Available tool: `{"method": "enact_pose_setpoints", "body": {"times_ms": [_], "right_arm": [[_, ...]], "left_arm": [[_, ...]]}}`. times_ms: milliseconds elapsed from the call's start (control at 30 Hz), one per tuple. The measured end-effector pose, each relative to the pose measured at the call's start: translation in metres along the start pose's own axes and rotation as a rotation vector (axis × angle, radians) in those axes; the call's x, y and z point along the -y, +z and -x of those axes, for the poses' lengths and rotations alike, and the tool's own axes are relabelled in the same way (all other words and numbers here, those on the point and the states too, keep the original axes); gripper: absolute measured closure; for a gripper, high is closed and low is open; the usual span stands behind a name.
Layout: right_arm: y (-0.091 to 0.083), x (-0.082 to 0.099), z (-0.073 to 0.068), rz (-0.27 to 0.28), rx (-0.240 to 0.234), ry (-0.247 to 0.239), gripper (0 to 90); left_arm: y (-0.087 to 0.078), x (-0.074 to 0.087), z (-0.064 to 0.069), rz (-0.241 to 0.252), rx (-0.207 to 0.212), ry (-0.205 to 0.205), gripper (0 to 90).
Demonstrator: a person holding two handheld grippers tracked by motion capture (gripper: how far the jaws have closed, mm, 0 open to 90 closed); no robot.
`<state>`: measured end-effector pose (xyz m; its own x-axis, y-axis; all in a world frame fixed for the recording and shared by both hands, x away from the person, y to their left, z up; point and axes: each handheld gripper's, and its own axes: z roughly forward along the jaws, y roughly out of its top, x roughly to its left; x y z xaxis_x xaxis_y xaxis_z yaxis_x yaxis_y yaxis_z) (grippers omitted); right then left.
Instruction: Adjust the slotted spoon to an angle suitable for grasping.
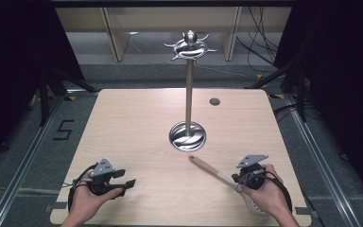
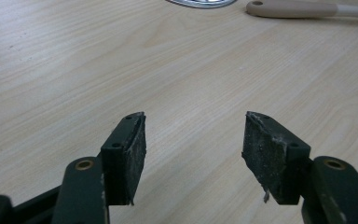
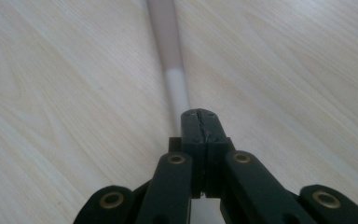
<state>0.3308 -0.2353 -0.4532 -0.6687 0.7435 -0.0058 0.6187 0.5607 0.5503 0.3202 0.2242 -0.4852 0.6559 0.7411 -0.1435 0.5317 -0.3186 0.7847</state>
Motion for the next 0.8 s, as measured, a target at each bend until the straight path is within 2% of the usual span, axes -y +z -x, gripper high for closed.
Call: {"method": "enact_pose_setpoints", "body": {"times_ms": [33,100,133,167,200,233,267,300,333,367,400,467,500,567,600,633,667,767,800], "right_arm": [[0.002,-0.002,-0.001,0.016,-0.007,0.009,90.0],[0.005,-0.007,-0.005,0.005,-0.030,0.004,90.0],[0.007,-0.010,-0.008,-0.003,-0.045,-0.008,90.0],[0.007,-0.010,-0.008,-0.003,-0.045,-0.008,90.0],[0.015,-0.018,-0.019,-0.028,-0.074,-0.026,90.0],[0.015,-0.018,-0.019,-0.028,-0.074,-0.026,90.0],[0.025,-0.025,-0.028,-0.051,-0.091,-0.038,90.0],[0.025,-0.025,-0.028,-0.051,-0.091,-0.038,90.0],[0.032,-0.031,-0.034,-0.079,-0.108,-0.033,90.0],[0.032,-0.031,-0.034,-0.079,-0.108,-0.033,90.0],[0.039,-0.035,-0.038,-0.095,-0.111,-0.039,90.0],[0.042,-0.037,-0.039,-0.102,-0.115,-0.040,90.0],[0.045,-0.038,-0.040,-0.102,-0.114,-0.044,90.0],[0.048,-0.041,-0.041,-0.110,-0.113,-0.041,90.0],[0.052,-0.045,-0.042,-0.103,-0.116,-0.048,90.0],[0.053,-0.047,-0.043,-0.106,-0.113,-0.048,90.0],[0.055,-0.050,-0.044,-0.108,-0.110,-0.050,90.0],[0.062,-0.056,-0.046,-0.121,-0.107,-0.044,90.0],[0.064,-0.058,-0.045,-0.117,-0.109,-0.046,90.0]], "left_arm": [[0.000,0.000,0.000,0.000,0.002,0.001,38.5],[0.001,0.000,0.000,0.002,0.003,-0.006,38.5],[-0.001,0.000,-0.003,-0.030,0.003,0.019,38.5],[-0.001,0.000,-0.003,-0.030,0.003,0.019,38.5],[0.001,0.000,-0.003,-0.021,0.002,0.012,38.5],[0.001,0.000,-0.003,-0.021,0.002,0.012,38.5],[0.001,-0.001,-0.002,-0.022,0.003,0.008,38.5],[0.001,-0.001,-0.002,-0.022,0.003,0.008,38.5],[0.002,-0.001,-0.002,-0.016,0.006,0.003,38.5],[0.002,-0.001,-0.002,-0.016,0.006,0.003,38.5],[0.002,-0.001,-0.002,-0.029,0.004,0.013,38.5],[0.002,0.000,-0.002,-0.031,0.005,0.008,38.5],[0.002,0.001,0.000,-0.029,0.001,-0.010,38.5],[0.000,0.003,0.001,-0.026,0.011,0.002,38.5],[-0.003,0.004,0.002,-0.024,0.009,-0.012,38.5],[-0.005,0.004,0.000,-0.023,0.000,0.017,38.5],[-0.006,0.005,0.000,-0.014,0.000,-0.002,38.5],[-0.008,0.007,-0.001,-0.014,-0.013,0.002,38.5],[-0.011,0.007,-0.003,-0.029,-0.013,0.007,38.5]]}}
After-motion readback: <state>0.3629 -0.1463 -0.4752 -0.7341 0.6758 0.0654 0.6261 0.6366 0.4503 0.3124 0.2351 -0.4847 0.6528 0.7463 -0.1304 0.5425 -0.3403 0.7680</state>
